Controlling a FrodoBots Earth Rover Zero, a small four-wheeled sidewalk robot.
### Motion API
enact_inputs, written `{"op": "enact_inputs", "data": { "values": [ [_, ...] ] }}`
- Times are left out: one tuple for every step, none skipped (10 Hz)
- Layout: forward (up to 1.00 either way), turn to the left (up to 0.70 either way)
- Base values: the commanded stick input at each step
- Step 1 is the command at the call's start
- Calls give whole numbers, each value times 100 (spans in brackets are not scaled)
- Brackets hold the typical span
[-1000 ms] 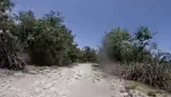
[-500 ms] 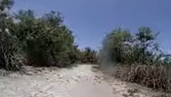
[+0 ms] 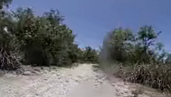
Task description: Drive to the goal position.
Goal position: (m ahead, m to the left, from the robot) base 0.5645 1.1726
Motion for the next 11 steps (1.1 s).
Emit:
{"op": "enact_inputs", "data": {
  "values": [
    [30,0],
    [30,0],
    [30,0],
    [30,0],
    [30,0],
    [30,0],
    [30,0],
    [30,0],
    [30,0],
    [30,0],
    [30,0]
  ]
}}
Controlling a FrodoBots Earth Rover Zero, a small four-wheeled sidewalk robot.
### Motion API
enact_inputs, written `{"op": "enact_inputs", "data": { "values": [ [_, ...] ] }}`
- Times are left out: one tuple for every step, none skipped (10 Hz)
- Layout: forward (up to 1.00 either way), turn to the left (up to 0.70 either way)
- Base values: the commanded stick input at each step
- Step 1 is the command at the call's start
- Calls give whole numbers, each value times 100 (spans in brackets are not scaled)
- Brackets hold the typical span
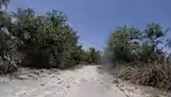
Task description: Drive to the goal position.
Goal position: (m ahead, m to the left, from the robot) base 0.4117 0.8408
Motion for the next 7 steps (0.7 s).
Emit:
{"op": "enact_inputs", "data": {
  "values": [
    [30,0],
    [30,0],
    [30,0],
    [30,0],
    [30,0],
    [30,0],
    [30,0]
  ]
}}
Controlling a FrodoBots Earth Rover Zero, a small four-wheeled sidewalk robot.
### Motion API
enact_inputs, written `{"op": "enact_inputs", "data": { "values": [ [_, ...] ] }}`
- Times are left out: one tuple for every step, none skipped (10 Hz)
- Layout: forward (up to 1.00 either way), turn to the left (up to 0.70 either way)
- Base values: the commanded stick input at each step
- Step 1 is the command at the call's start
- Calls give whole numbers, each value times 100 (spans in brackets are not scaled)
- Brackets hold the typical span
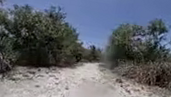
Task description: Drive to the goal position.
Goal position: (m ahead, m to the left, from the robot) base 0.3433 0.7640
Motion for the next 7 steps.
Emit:
{"op": "enact_inputs", "data": {
  "values": [
    [30,0],
    [30,0],
    [30,0],
    [30,0],
    [30,0],
    [30,0],
    [30,0]
  ]
}}
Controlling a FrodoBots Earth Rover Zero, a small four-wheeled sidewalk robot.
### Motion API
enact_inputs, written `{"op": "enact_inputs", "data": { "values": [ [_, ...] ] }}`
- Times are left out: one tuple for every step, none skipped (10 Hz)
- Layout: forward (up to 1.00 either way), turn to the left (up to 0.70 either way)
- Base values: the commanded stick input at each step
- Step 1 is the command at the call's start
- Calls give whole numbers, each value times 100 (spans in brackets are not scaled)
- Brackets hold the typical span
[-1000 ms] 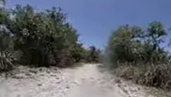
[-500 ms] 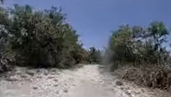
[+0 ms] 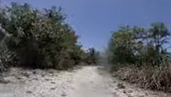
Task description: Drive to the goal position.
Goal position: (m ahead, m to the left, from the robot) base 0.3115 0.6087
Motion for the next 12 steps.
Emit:
{"op": "enact_inputs", "data": {
  "values": [
    [30,0],
    [30,0],
    [30,0],
    [30,0],
    [30,0],
    [30,0],
    [30,24],
    [30,63],
    [30,38],
    [30,0],
    [30,0],
    [30,0]
  ]
}}
